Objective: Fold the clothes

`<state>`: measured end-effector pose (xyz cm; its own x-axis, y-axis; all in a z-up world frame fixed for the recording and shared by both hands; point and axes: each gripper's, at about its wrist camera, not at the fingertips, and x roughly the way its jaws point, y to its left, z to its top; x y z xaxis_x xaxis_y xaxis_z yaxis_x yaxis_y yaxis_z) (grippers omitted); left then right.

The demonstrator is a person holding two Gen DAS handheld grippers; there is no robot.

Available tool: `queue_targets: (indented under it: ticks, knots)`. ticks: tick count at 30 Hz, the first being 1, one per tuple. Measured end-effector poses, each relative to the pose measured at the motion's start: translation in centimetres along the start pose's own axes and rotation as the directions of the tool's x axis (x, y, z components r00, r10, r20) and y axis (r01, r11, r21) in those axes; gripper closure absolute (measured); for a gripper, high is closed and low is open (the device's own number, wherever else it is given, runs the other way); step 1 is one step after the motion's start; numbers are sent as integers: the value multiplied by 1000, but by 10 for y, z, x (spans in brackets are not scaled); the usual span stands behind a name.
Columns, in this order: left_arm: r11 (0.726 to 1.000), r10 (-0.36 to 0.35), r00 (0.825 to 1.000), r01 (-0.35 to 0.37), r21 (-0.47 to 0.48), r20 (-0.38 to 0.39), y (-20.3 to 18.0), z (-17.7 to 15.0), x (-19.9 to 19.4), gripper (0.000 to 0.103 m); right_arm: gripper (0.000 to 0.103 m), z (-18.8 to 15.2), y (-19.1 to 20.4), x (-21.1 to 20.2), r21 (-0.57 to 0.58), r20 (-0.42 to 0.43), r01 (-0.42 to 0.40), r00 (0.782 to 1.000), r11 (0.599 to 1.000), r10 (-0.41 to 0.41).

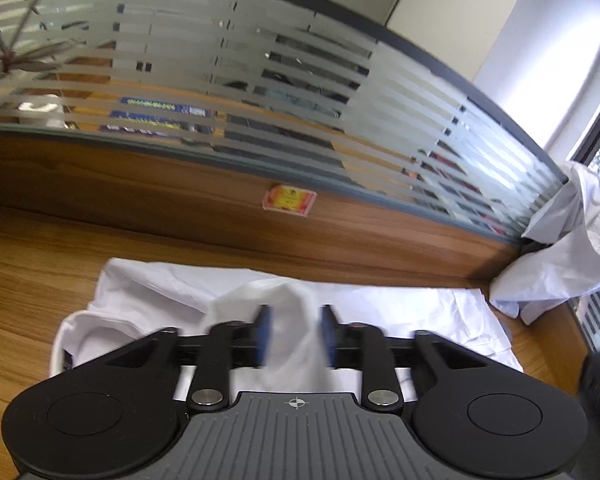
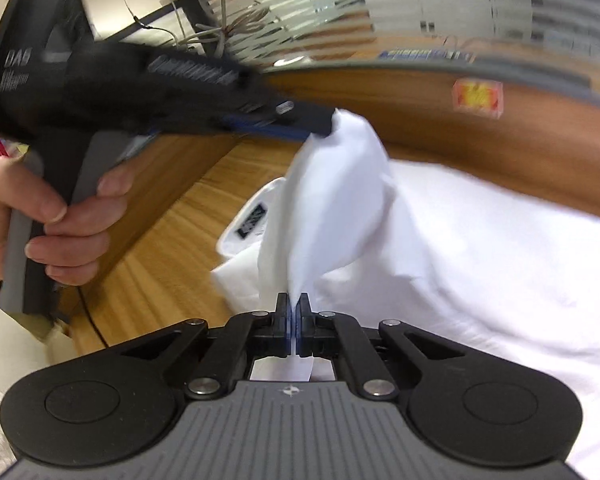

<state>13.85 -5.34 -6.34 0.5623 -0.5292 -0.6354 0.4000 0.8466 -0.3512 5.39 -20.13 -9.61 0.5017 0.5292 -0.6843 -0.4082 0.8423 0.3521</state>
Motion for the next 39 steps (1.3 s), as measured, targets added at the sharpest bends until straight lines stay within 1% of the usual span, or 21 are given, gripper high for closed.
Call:
queue_targets:
  ticks: [1,2,5,8,12,14,16,19,22,25,27,28,29,31,34,36,39]
  knots:
    - [1000,11,1000,-11,2,15,4,-2,-5,54,101,5,-3,-6,-21,1,28,1000,999,-28]
    - [1000,20,999,-20,2,31,9,-5,-10,53,101,10,-6,-12,-43,3,55,998,998,-55]
    - [998,63,997,-64,8,39,24,-16,-19,49,101,24,-16,-29,-107,11,138,990,985,-137]
    - [992,125,992,-125,29,5,38,-31,-18,47,101,48,-33,-37,-175,15,217,976,960,-217]
    - [986,167,985,-165,33,-46,54,-52,-15,45,101,86,-58,-33,-263,30,294,955,919,-297]
    - [984,177,982,-175,37,-72,59,-60,-12,45,101,103,-66,-28,-318,38,330,941,889,-336]
    - [982,187,978,-183,41,-98,63,-68,-9,45,101,117,-70,-13,-399,48,370,922,839,-384]
    - [980,197,972,-194,38,-126,69,-75,-4,45,101,133,-75,10,-491,73,416,895,766,-439]
    - [981,195,970,-191,47,-142,70,-79,1,45,100,135,-81,11,-480,77,423,893,769,-444]
    - [983,179,971,-172,57,-158,69,-83,6,46,96,138,-88,11,-467,81,430,891,772,-447]
    - [985,170,969,-163,55,-176,69,-84,11,47,82,139,-92,11,-459,84,435,889,775,-450]
    - [986,166,968,-159,53,-186,69,-85,14,47,69,140,-94,11,-454,85,437,889,776,-451]
    - [987,161,967,-154,51,-195,69,-85,17,47,61,141,-96,11,-450,86,439,888,777,-452]
    - [987,163,965,-156,48,-204,70,-85,20,53,53,142,-100,11,-441,88,444,886,780,-454]
    - [987,162,966,-158,33,-202,71,-86,21,55,52,145,-107,11,-429,92,450,884,783,-458]
    - [986,168,967,-167,21,-192,73,-87,16,55,52,135,-107,-1,-388,67,413,904,824,-422]
    - [987,159,972,-161,-1,-171,78,-90,4,50,52,120,-108,-19,-320,31,353,931,879,-362]
